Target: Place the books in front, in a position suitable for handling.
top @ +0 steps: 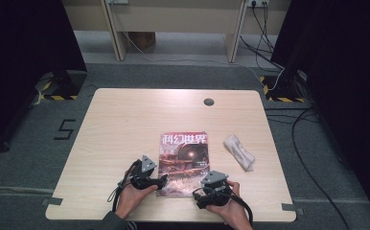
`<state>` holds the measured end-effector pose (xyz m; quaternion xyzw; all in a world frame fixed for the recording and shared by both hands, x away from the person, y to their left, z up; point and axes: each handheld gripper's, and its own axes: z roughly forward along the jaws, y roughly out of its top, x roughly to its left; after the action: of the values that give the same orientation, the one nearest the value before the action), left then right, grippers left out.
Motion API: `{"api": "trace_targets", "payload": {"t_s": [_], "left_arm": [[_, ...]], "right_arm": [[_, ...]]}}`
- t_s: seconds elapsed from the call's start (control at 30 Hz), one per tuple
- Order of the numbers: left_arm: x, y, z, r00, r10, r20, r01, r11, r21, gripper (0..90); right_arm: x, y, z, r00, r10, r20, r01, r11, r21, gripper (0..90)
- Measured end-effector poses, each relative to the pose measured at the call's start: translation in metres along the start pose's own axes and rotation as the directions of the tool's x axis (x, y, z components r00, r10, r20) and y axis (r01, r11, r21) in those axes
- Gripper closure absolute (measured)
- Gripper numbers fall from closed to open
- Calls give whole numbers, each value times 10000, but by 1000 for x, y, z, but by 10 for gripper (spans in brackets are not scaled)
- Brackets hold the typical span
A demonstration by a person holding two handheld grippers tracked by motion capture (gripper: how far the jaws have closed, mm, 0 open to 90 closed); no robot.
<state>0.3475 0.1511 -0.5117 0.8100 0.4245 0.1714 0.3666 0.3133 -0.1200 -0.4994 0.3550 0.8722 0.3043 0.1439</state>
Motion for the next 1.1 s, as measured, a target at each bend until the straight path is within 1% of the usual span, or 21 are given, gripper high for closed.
{"api": "trace_targets", "payload": {"t_s": [0.03, 0.07, 0.1, 0.13, 0.17, 0.2, 0.23, 0.27, 0.3, 0.33, 0.4, 0.47, 0.53, 0.6, 0.63, 0.7, 0.77, 0.83, 0.9, 0.97, 1.1], "left_arm": [[1, -1, -1, 9999, -22, 151, 21, 10000, 55, 262], [2, -2, -2, 9994, -168, 306, 165, 9998, 104, 245], [3, -3, -3, 9987, -265, 438, 258, 9996, 146, 245], [3, -4, -4, 9978, -385, 545, 378, 9992, 131, 239], [3, -6, -6, 9966, -462, 675, 455, 9989, 119, 232], [4, -7, -11, 9944, -611, 867, 607, 9981, 75, 223], [4, -7, -11, 9944, -611, 867, 607, 9981, 75, 218], [3, -7, -13, 9932, -649, 970, 648, 9979, 39, 218], [3, -8, -16, 9923, -626, 1068, 629, 9980, 9, 212], [3, -8, -18, 9912, -598, 1177, 601, 9982, 4, 212], [2, -10, -24, 9893, -491, 1375, 492, 9988, 28, 210], [1, -14, -30, 9884, -377, 1473, 371, 9993, 70, 202], [0, -19, -36, 9884, -240, 1499, 225, 9997, 114, 197], [1, -25, -40, 9899, -113, 1412, 96, 9999, 125, 196], [1, -28, -41, 9910, -79, 1338, 60, 9999, 141, 193], [2, -34, -43, 9916, -40, 1294, 12, 9998, 214, 185], [5, -40, -46, 9915, -133, 1291, 94, 9995, 307, 185], [7, -43, -48, 9928, -195, 1186, 163, 9995, 281, 184], [7, -45, -51, 9934, -323, 1103, 302, 9993, 210, 179], [8, -47, -52, 9934, -322, 1104, 294, 9992, 267, 175], [8, -47, -51, 9943, -262, 1038, 222, 9990, 395, 175]], "right_arm": [[-2, 0, -2, 10000, 54, 7, -54, 9999, -133, 250], [-6, 1, -7, 9998, -33, 171, 43, 9982, -606, 344], [-6, 1, -7, 9998, -33, 171, 43, 9982, -606, 344], [-8, 2, -9, 9991, -232, 356, 260, 9964, -802, 336], [-12, 4, -13, 9986, -242, 463, 290, 9939, -1062, 360], [-15, 4, -14, 9986, -190, 496, 245, 9933, -1127, 368], [-15, 4, -14, 9986, -190, 496, 245, 9933, -1127, 368], [-19, 4, -16, 9980, -150, 615, 222, 9927, -1185, 371], [-28, 5, -17, 9973, -100, 729, 195, 9913, -1301, 384], [-28, 5, -17, 9973, -100, 729, 195, 9913, -1301, 384], [-39, 5, -18, 9965, 92, 836, 23, 9907, -1359, 375], [-50, 4, -18, 9963, 379, 770, -268, 9898, -1402, 351], [-60, 5, -17, 9924, 773, 959, -629, 9874, -1453, 297], [-72, 5, -16, 9892, 1060, 1009, -899, 9842, -1523, 264], [-78, 5, -15, 9889, 1117, 985, -954, 9831, -1561, 250], [-87, 5, -14, 9861, 1190, 1158, -998, 9822, -1593, 248], [-94, 4, -14, 9842, 1186, 1314, -979, 9831, -1547, 260], [-100, 3, -13, 9809, 1148, 1573, -919, 9850, -1458, 282], [-105, 1, -12, 9764, 1356, 1679, -1127, 9838, -1392, 285], [-111, -2, -12, 9708, 1531, 1847, -1294, 9824, -1344, 292], [-113, -4, -12, 9679, 1646, 1897, -1412, 9813, -1310, 299]]}}
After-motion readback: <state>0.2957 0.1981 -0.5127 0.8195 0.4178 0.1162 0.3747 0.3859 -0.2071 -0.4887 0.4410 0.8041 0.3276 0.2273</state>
